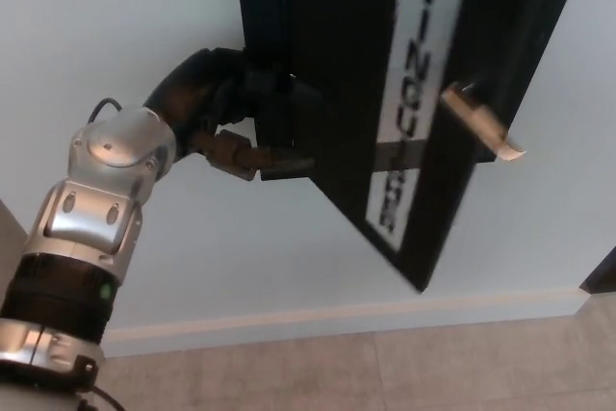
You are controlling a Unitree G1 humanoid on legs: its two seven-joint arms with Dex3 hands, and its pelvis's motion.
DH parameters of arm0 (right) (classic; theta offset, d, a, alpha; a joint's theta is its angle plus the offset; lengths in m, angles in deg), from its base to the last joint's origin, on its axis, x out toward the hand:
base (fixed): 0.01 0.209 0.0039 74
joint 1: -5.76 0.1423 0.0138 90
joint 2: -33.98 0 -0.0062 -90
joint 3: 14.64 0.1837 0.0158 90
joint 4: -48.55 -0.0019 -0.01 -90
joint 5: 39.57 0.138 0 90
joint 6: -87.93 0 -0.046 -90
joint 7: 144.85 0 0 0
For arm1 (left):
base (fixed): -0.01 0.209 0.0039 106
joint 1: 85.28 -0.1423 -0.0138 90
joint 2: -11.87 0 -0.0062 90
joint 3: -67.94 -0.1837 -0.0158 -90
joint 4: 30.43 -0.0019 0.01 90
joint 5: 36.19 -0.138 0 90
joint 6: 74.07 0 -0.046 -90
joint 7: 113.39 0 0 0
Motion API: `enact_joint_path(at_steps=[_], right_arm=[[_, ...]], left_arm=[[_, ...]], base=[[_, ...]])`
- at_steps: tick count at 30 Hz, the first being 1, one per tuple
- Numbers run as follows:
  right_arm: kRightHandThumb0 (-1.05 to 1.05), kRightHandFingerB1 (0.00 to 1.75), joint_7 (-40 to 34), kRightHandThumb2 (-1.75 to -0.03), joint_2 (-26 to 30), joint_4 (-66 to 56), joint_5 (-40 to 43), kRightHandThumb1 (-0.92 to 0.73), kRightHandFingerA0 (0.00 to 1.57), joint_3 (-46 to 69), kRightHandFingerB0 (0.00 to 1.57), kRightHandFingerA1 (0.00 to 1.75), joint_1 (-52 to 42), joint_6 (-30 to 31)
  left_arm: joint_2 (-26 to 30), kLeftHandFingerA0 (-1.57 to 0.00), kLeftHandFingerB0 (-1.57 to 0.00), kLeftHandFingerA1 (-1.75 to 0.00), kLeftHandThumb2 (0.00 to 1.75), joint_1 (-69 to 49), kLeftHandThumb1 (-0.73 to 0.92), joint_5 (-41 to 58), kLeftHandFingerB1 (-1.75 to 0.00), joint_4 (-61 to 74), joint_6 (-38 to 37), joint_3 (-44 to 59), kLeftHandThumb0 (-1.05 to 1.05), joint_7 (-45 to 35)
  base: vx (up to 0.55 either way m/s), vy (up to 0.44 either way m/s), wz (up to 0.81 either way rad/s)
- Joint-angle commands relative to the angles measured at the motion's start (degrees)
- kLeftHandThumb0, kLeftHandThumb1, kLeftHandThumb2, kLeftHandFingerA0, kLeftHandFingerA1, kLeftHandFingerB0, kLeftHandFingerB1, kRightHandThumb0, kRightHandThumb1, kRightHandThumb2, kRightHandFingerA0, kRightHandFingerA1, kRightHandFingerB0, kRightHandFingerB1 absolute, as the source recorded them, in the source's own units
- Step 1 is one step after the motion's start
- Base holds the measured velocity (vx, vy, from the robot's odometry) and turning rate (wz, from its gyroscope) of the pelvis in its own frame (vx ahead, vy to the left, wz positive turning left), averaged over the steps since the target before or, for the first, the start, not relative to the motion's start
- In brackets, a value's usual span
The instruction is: The robot wallks towards the fire extinguisher and uses its left hand to push the door to the right and close it
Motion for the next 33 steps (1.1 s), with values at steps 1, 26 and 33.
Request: enact_joint_path(at_steps=[1,26,33], right_arm=[[-0.62,0.39,-0.79,-0.74,0.29,-1.42,-0.45,-0.39,0.22,-0.09,0.13,0.54,-0.9,-0.73],[-0.64,0.42,-0.89,-0.74,1.78,-1.42,-1.43,-0.4,0.15,-0.37,0.13,0.53,-1.96,-1.04],[-0.62,0.39,-0.83,-0.73,0.54,-1.1,-0.95,-0.39,0.19,-0.5,0.12,0.54,-2.38,-0.71]], left_arm=[[0.61,-0.93,-0.82,-0.59,0.5,3.39,0.16,0.65,-0.55,-1.69,2.12,-0.73,-0.51,-3.9],[-17.94,-0.49,-0.33,-0.5,0.56,9.79,0.54,1.14,-0.37,1.79,7.2,2.26,-0.56,10.9],[-26.29,-0.34,-0.28,-0.45,0.58,18.76,0.6,4.29,-0.36,-7.02,4.29,7.52,-0.52,16.19]], base=[[0.0,0.0,0.0],[0.0,0.0,0.0],[0.0,0.0,0.0]])
